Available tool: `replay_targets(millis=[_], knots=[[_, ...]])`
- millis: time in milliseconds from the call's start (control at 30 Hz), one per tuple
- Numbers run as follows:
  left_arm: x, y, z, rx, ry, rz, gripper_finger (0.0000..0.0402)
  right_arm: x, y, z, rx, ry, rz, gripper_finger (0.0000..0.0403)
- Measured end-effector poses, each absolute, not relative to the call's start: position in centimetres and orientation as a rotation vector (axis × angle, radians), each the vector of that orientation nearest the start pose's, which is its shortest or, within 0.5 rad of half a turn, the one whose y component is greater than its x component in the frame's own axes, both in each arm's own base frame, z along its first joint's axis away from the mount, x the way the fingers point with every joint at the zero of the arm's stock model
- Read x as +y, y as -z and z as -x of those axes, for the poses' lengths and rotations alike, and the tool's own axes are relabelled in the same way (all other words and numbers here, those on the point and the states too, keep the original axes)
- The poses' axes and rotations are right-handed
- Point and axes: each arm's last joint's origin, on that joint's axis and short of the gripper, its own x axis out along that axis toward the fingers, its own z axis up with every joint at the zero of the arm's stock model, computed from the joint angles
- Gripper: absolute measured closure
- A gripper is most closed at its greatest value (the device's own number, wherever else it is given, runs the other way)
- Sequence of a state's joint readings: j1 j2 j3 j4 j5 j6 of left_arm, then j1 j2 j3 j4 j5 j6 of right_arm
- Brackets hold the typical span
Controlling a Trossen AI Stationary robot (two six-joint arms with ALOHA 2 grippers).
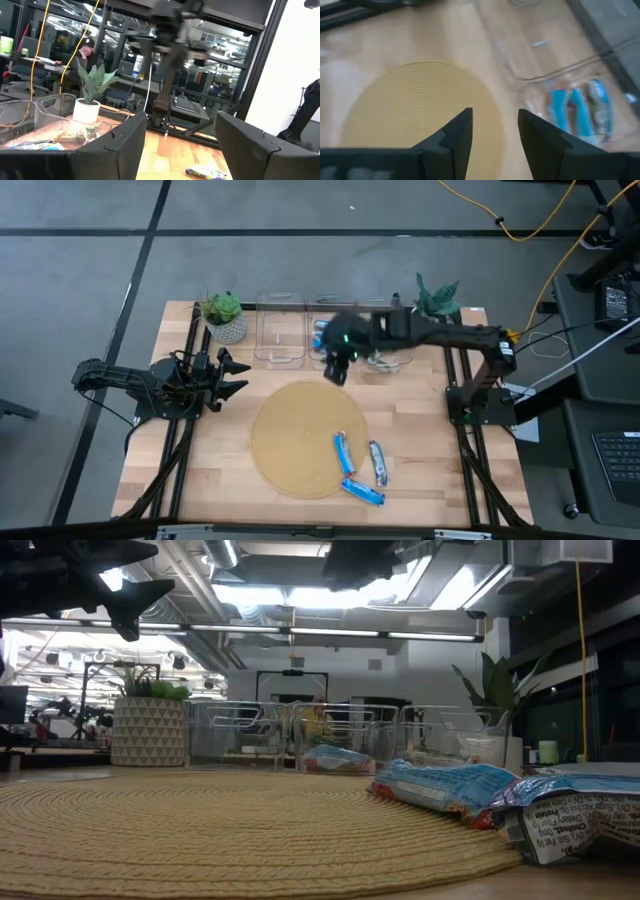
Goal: Pick and place Granola Bars by type
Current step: Put the red granola bar into the right transparent bin
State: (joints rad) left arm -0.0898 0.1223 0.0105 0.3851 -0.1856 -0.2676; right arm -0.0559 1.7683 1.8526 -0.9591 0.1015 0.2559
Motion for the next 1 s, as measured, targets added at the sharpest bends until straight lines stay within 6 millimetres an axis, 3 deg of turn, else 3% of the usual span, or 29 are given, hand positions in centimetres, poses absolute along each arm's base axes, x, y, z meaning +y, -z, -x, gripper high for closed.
replay_targets(millis=[267, 567, 1000], knots=[[-0.4, -19.4, -10.1, -0.282, -0.058, 0.303, 0.0176, 5.8, -37.4, -36.3, 0.811, 0.256, -0.225, 0.0243], [-0.4, -19.4, -10.1, -0.282, -0.058, 0.303, 0.0176, 12.3, -37.4, -34.5, 0.787, 0.235, -0.291, 0.0243], [-0.4, -19.4, -10.1, -0.282, -0.059, 0.303, 0.0176, 17.7, -35.6, -30.6, 0.94, 0.246, -0.337, 0.0243]])
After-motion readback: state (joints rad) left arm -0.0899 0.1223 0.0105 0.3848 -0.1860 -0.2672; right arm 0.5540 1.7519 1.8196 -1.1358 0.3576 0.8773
